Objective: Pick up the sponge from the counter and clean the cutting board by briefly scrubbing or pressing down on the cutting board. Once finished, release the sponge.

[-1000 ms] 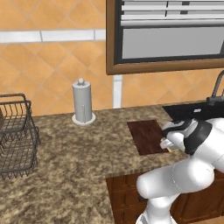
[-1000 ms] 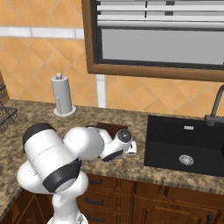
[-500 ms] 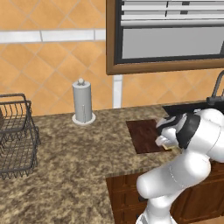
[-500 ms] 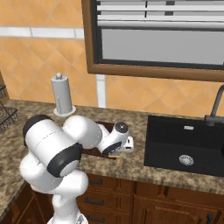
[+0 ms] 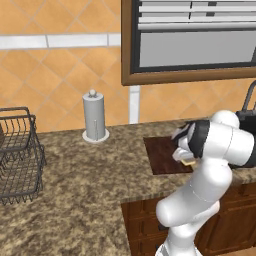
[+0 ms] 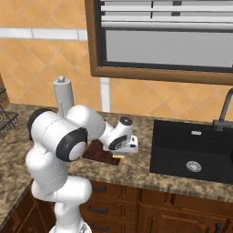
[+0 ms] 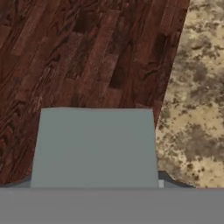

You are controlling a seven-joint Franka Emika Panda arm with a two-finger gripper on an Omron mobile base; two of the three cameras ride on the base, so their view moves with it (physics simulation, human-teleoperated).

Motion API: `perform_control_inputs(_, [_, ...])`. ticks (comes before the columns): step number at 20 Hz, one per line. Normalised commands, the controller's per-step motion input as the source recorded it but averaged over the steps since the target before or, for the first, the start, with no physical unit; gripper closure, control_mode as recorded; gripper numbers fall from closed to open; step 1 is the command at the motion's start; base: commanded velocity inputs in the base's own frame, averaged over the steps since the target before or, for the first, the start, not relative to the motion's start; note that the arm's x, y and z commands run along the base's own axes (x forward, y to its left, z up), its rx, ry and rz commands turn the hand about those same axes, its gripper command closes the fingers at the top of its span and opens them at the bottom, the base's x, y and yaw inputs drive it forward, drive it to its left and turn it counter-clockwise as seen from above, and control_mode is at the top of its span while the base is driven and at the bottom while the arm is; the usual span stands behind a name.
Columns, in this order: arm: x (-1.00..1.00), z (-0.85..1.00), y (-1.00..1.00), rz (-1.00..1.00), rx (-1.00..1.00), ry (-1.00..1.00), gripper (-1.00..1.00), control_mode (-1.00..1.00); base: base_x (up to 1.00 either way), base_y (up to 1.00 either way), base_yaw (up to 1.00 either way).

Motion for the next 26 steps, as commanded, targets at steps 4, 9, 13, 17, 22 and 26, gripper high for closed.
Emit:
perform_control_inputs(4, [0.37,0.0,0.04,0.0,0.0,0.12,1.0,-1.0,0.0,0.0,0.0])
perform_control_inputs(9, [0.57,0.0,0.02,0.0,0.0,0.07,1.0,-1.0,0.0,0.0,0.0])
perform_control_inputs(13, [0.47,0.0,0.03,0.0,0.0,0.04,1.0,-1.0,0.0,0.0,0.0])
perform_control_inputs(17, [0.63,0.0,0.0,0.0,0.0,0.02,1.0,-1.0,0.0,0.0,0.0])
perform_control_inputs(22, [0.7,0.0,0.0,0.0,0.0,0.0,1.0,-1.0,0.0,0.0,0.0])
perform_control_inputs(26, [0.69,0.02,0.0,0.0,0.0,0.0,1.0,-1.0,0.0,0.0,0.0])
